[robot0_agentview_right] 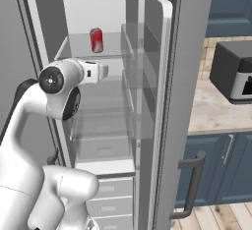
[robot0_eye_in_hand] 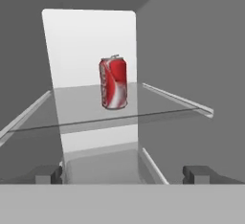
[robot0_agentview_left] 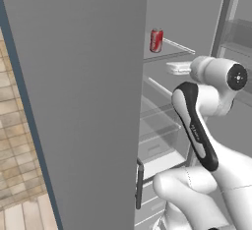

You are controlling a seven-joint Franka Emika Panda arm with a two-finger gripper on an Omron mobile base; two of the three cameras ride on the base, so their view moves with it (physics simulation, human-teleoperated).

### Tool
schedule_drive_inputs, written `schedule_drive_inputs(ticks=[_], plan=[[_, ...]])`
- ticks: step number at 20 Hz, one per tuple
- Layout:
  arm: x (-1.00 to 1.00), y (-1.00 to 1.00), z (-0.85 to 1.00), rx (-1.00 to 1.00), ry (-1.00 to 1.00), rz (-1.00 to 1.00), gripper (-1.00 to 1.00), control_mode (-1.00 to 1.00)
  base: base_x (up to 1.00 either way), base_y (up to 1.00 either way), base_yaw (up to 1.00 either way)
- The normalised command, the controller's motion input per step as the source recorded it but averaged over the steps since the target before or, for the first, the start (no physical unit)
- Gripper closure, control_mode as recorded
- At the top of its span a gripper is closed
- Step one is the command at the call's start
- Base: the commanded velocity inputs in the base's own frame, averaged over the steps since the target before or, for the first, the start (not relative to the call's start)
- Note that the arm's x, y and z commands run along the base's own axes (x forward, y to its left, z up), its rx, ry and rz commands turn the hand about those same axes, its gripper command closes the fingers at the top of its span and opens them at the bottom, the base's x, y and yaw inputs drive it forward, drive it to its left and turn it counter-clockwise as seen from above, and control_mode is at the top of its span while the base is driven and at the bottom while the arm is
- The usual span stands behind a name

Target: Open the fridge, grab two sodas, and place both sodas inside the bowl with ice on the dining counter.

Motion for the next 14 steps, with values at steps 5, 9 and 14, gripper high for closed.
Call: schedule_drive_inputs(ticks=[5,9,14], plan=[[0.07,0.00,0.00,0.00,0.01,0.00,-1.00,-1.00,0.00,0.00,0.00],[0.26,0.00,0.15,0.00,0.02,0.00,-1.00,-1.00,0.00,0.00,0.00],[0.30,0.04,0.28,0.00,0.00,0.00,-1.00,-1.00,0.00,0.00,0.00]])
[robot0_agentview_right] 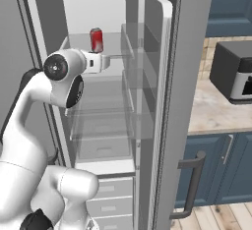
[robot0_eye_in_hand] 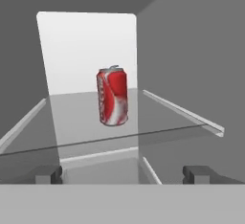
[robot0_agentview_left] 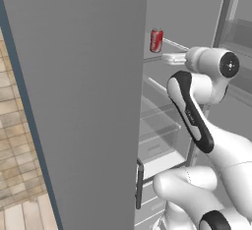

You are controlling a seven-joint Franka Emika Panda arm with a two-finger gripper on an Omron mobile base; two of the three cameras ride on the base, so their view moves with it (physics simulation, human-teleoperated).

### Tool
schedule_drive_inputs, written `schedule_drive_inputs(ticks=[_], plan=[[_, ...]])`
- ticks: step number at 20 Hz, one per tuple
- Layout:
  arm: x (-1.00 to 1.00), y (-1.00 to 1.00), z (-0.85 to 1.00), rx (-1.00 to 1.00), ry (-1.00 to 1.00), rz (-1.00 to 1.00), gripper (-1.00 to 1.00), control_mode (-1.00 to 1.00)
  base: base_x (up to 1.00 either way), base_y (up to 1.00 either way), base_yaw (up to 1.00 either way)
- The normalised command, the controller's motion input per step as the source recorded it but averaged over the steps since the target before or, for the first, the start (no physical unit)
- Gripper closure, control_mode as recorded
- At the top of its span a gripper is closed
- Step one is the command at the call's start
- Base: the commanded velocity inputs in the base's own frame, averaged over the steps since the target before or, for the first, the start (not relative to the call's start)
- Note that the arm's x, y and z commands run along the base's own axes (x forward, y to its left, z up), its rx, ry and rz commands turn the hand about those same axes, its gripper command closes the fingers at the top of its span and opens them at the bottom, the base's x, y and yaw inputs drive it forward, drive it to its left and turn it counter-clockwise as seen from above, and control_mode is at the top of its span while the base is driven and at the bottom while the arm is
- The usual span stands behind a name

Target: Open the fridge, grab two sodas, and place both sodas inside the bowl with ice on the dining counter.

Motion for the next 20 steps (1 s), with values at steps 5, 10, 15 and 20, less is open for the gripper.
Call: schedule_drive_inputs(ticks=[5,10,15,20], plan=[[0.22,0.00,0.36,0.00,0.00,0.00,-1.00,-1.00,0.00,0.00,0.00],[0.25,0.00,0.19,0.00,0.00,0.00,-1.00,-1.00,0.00,0.00,0.00],[0.29,0.03,0.02,0.00,-0.01,0.00,-1.00,-1.00,0.00,0.00,0.00],[0.27,0.12,0.00,0.00,0.00,0.00,-1.00,-1.00,0.00,0.00,0.00]])
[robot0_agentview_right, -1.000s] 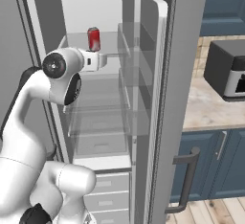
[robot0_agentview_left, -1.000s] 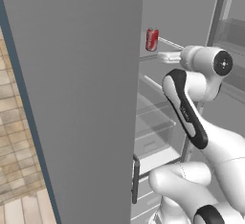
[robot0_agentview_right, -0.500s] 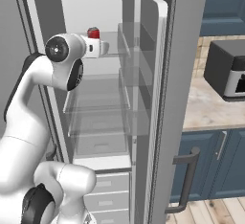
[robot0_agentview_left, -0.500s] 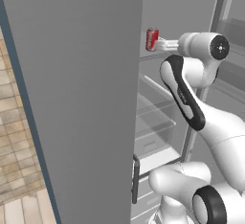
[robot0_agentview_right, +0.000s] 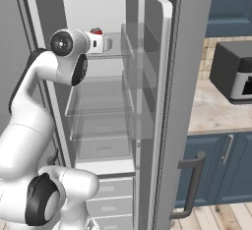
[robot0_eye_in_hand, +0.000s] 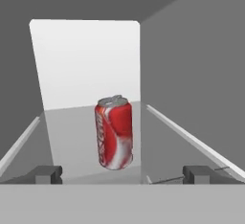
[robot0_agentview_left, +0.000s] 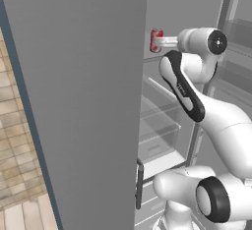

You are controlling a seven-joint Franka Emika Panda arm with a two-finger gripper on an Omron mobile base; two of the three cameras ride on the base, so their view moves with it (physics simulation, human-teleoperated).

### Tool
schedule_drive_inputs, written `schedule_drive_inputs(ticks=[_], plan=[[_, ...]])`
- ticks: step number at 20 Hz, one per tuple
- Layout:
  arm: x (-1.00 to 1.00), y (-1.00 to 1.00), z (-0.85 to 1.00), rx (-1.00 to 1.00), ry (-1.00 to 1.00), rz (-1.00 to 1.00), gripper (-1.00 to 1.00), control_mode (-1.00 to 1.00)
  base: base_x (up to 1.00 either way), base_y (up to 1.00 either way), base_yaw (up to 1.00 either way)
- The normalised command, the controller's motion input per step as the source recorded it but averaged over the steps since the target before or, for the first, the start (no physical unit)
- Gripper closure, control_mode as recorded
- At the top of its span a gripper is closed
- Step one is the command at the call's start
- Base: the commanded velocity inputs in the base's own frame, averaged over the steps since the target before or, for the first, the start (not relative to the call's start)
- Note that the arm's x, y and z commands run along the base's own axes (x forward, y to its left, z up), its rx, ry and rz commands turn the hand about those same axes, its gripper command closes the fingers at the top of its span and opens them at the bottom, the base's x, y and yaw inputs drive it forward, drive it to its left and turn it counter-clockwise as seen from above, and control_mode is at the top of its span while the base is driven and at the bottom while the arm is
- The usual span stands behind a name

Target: Open the fridge, grab two sodas, and place both sodas inside the bowl with ice on the dining counter.

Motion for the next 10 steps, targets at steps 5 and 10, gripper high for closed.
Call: schedule_drive_inputs(ticks=[5,10], plan=[[0.28,0.09,0.00,0.00,0.00,0.00,-1.00,-1.00,0.00,0.00,0.00],[0.26,0.00,0.00,0.00,0.00,0.00,-1.00,-1.00,0.00,0.00,0.00]])
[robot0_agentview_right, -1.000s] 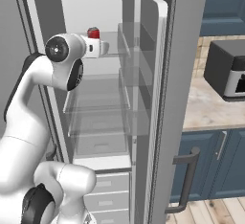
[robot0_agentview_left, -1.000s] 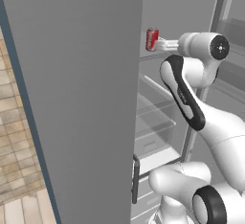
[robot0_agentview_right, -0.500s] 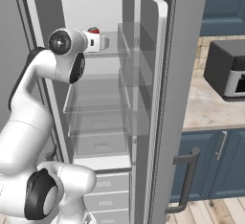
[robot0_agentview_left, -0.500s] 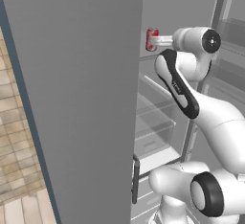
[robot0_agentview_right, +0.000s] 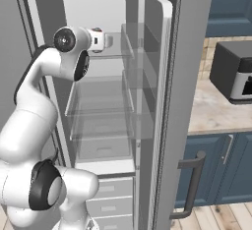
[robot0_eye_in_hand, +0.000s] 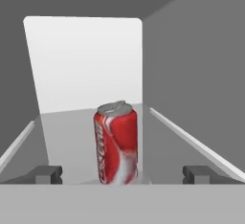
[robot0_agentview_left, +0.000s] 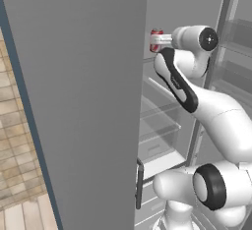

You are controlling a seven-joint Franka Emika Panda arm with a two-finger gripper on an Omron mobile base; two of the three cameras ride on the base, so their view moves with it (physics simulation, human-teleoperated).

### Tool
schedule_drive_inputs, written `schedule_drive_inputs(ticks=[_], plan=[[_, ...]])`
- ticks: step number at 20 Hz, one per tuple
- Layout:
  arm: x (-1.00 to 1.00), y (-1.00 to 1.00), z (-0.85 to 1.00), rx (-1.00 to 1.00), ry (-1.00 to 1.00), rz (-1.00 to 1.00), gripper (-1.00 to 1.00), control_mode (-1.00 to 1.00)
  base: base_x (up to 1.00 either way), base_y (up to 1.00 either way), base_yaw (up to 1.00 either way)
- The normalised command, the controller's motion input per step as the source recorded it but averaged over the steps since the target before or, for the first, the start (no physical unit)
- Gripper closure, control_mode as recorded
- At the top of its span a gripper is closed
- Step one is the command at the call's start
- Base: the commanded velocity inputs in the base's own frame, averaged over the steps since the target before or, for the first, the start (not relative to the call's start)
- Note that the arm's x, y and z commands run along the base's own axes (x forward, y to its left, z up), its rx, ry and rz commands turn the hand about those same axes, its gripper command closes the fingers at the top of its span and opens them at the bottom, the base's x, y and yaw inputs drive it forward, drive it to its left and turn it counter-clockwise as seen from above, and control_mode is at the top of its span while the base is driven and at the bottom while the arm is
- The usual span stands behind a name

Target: Open the fridge, grab two sodas, and place both sodas inside the bowl with ice on the dining counter.

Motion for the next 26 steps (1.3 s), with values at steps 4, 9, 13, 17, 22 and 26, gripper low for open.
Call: schedule_drive_inputs(ticks=[4,9,13,17,22,26], plan=[[0.24,0.01,0.00,0.00,0.00,0.00,-1.00,-1.00,0.00,0.00,0.00],[0.23,0.04,-0.03,-0.01,0.00,0.00,-1.00,-1.00,0.00,0.00,0.00],[0.27,0.01,-0.05,0.00,0.01,0.00,-1.00,-1.00,0.00,0.00,0.00],[0.27,0.00,-0.07,0.00,0.01,0.00,-1.00,-1.00,0.00,0.00,0.00],[0.23,0.02,-0.10,0.00,0.00,0.00,-1.00,-1.00,0.00,0.00,0.00],[0.18,0.03,-0.09,0.00,0.00,0.00,-1.00,-1.00,0.00,0.00,0.00]])
